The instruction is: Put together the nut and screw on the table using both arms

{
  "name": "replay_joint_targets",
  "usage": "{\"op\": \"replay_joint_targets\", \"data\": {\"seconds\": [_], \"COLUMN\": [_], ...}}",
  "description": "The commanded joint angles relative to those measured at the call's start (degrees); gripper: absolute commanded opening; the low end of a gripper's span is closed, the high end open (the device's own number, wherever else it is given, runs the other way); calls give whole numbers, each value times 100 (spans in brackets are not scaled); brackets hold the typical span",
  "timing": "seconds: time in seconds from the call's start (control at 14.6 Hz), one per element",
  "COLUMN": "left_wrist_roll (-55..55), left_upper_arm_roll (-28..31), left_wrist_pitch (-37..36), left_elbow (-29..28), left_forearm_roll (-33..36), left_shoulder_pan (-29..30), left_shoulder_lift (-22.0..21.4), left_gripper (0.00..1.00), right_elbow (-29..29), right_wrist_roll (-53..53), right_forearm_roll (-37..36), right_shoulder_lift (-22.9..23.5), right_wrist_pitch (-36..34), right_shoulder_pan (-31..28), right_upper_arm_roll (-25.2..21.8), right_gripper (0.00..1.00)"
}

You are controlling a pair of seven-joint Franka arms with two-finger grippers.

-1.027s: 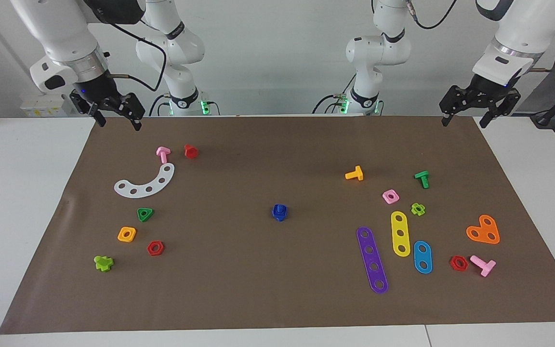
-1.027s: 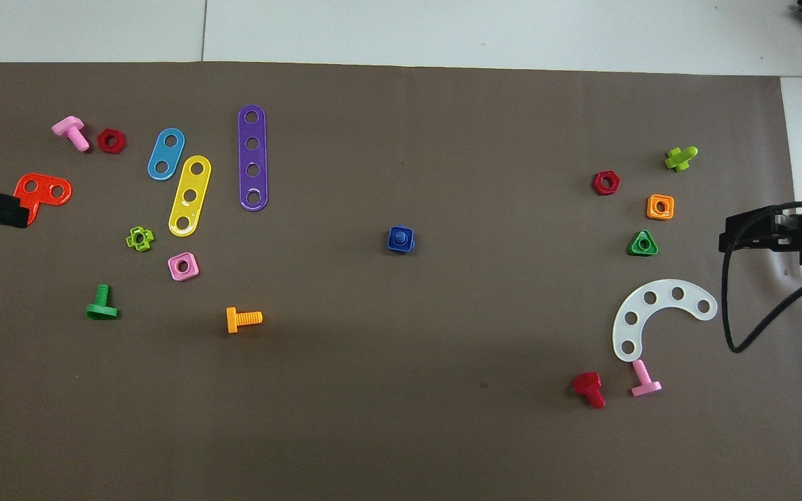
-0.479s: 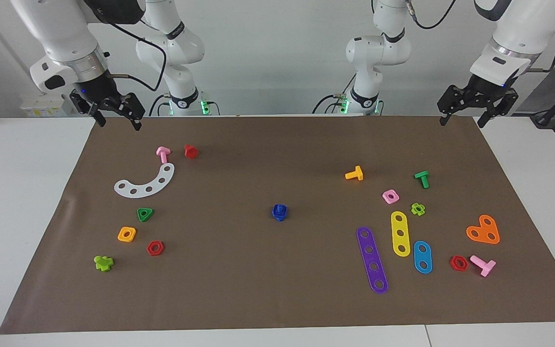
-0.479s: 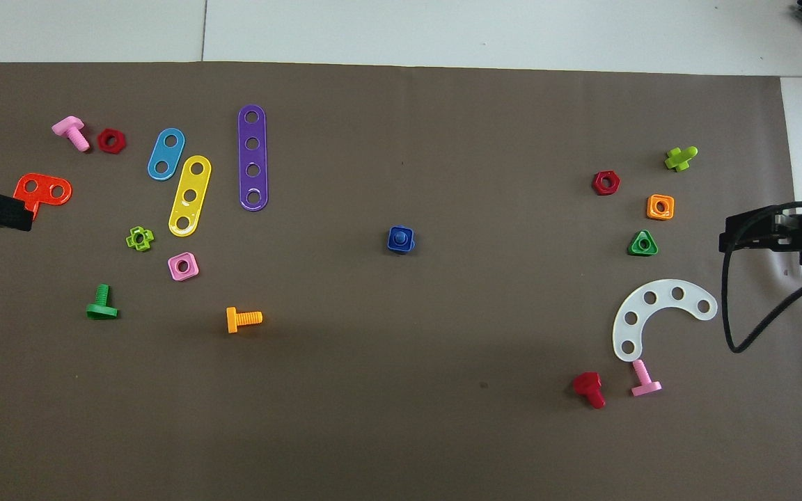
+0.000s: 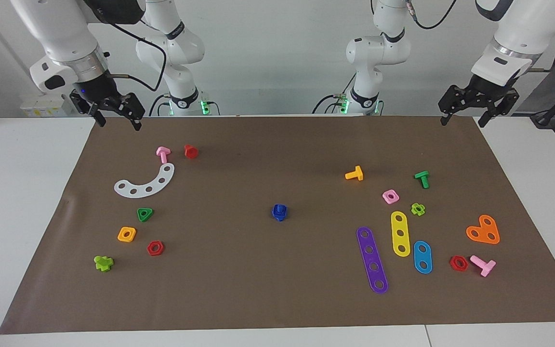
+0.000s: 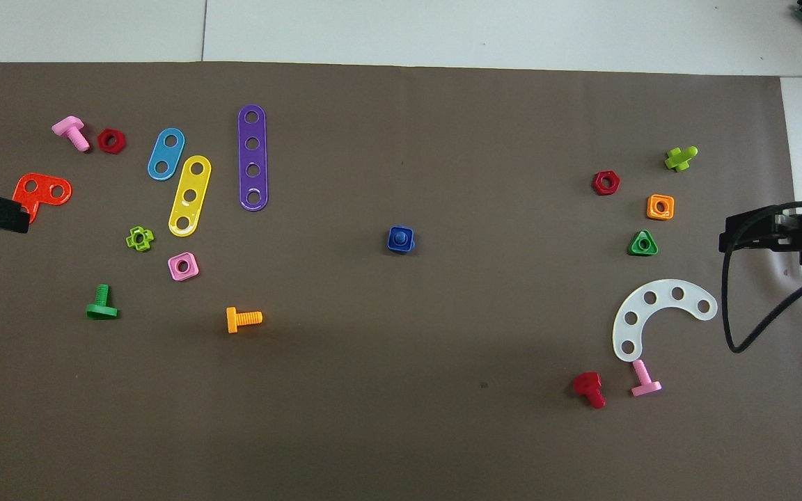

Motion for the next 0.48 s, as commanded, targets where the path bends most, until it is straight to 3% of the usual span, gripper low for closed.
{"op": "replay_joint_targets", "data": {"seconds": [0.0, 0.41], "left_wrist_roll": [10, -87], "left_upper_arm_roll": [-153, -153], "left_wrist_pitch": [-57, 14], "left_elbow": [-101, -154], "left_forearm_roll": [30, 12], "left_shoulder_pan": [169, 169], "left_shoulder_lift": [-101, -110], "left_gripper": [100, 100], "right_elbow": [-58, -50], "right_wrist_roll": [-144, -144], "right_forearm_roll": [128, 128], "right_shoulder_lift": [-82, -82], "right_wrist_pitch": [-47, -47], "right_shoulder_pan": [-23, -23], "right_upper_arm_roll": [-20, -20], "right_gripper": [100, 100]}}
